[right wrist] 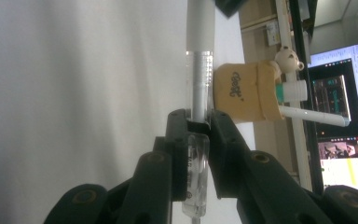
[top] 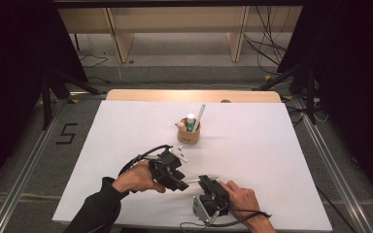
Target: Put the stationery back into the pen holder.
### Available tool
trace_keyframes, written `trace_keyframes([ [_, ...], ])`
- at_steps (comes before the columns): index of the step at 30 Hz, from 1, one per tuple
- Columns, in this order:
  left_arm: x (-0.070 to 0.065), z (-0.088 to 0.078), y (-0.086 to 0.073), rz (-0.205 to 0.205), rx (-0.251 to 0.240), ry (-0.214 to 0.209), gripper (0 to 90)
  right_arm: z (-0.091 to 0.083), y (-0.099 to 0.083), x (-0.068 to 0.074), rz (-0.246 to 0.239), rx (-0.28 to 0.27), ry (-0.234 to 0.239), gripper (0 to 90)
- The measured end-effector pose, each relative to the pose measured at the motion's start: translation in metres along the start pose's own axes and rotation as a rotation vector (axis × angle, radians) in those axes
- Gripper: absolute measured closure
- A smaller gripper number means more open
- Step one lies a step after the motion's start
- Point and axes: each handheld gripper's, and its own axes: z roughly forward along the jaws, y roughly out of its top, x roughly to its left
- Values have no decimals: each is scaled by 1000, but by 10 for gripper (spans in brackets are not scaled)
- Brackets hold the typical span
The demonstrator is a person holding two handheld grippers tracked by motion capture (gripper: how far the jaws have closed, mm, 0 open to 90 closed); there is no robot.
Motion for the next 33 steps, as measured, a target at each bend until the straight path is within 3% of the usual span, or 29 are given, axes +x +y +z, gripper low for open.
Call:
trace_keyframes([
  [2, -1, -2, 0, 1, -5, 30, 495, -1, -3, -1, 15, 3, -5, 797],
  [8, 4, -14, -5, -7, -69, 35, 394, -2, -11, -6, 44, 9, -6, 796],
  [11, 9, -20, -12, -26, -116, 58, 350, -3, -15, -10, 86, 18, -7, 796],
  [13, 11, -23, -20, -43, -167, 55, 314, -4, -20, -14, 142, 19, 0, 796],
  [17, 19, -25, -41, -97, -272, 93, 285, -2, -32, -30, 314, 6, 13, 796],
  [22, 23, -21, -60, -158, -393, 144, 253, 1, -46, -55, 608, -70, 65, 796],
  [29, 26, -15, -75, -201, -521, 214, 221, 19, -63, -90, 1035, -218, 145, 795],
  [33, 27, -14, -85, -221, -571, 231, 211, 32, -66, -104, 1195, -282, 192, 795],
])
